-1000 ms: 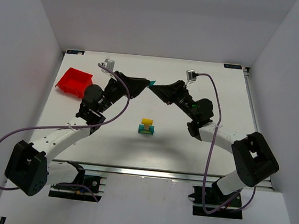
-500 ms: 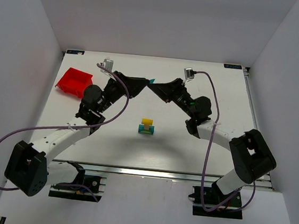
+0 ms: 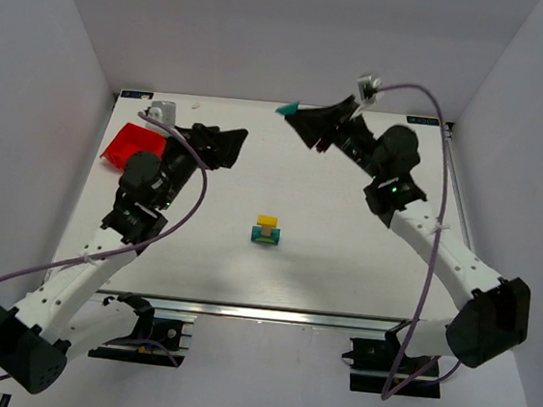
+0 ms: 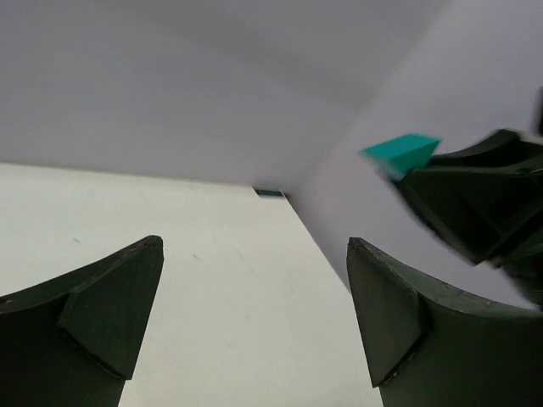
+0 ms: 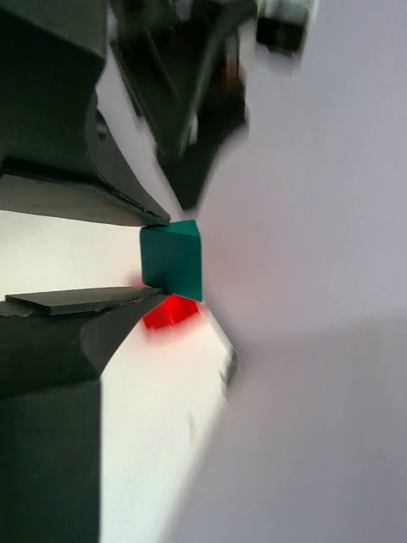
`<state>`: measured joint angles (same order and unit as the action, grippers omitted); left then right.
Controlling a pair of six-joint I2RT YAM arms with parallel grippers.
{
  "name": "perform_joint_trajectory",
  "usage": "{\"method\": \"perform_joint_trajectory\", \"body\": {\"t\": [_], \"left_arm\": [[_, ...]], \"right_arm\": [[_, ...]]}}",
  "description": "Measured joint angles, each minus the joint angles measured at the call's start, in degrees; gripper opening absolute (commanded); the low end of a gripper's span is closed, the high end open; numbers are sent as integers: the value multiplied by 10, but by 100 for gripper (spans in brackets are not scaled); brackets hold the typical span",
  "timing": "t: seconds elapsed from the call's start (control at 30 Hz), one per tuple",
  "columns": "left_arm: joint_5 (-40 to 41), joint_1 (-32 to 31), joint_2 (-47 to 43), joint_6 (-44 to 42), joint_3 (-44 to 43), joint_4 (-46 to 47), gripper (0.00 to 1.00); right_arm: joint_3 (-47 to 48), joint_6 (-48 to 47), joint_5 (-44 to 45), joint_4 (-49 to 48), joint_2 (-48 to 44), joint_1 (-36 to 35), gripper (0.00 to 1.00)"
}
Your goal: Build the wood block tower
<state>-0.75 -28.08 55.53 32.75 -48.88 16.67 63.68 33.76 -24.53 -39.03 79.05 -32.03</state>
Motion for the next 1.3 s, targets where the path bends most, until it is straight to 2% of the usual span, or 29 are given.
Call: {"method": "perform_joint_trajectory", "body": {"t": [0.1, 0.2, 0.37, 0.43, 0.57, 0.7, 0.77, 1.0, 1.13, 1.23, 1.3], "left_arm": [[63, 2, -23, -31, -39, -52, 98], [136, 2, -17, -65, -80, -114, 98], [262, -2, 60, -120, -157, -230, 98], [291, -2, 83, -139, -160, -260, 98], [331, -2, 101, -169, -159, -303, 98], [353, -1, 92, -188, -152, -303, 98], [355, -1, 90, -192, -145, -300, 98], [355, -2, 94, -203, -133, -302, 98], [355, -2, 95, -206, -128, -300, 98], [355, -2, 98, -210, -121, -299, 98], [355, -2, 99, -212, -118, -299, 98]], "right_arm": [[156, -167, 73, 200, 0, 4, 1], [307, -313, 130, 375, 42, 8, 1], [465, -512, 192, 620, 165, 9, 2], [447, -591, 227, 684, 198, 9, 4], [336, -720, 318, 798, 216, 9, 3], [182, -845, 395, 855, 199, 9, 2], [148, -878, 413, 889, 201, 9, 2], [116, -931, 441, 907, 210, 2, 5], [82, -943, 451, 906, 257, -7, 6], [76, -944, 450, 904, 287, -12, 10], [76, -944, 449, 900, 291, -15, 19]]}}
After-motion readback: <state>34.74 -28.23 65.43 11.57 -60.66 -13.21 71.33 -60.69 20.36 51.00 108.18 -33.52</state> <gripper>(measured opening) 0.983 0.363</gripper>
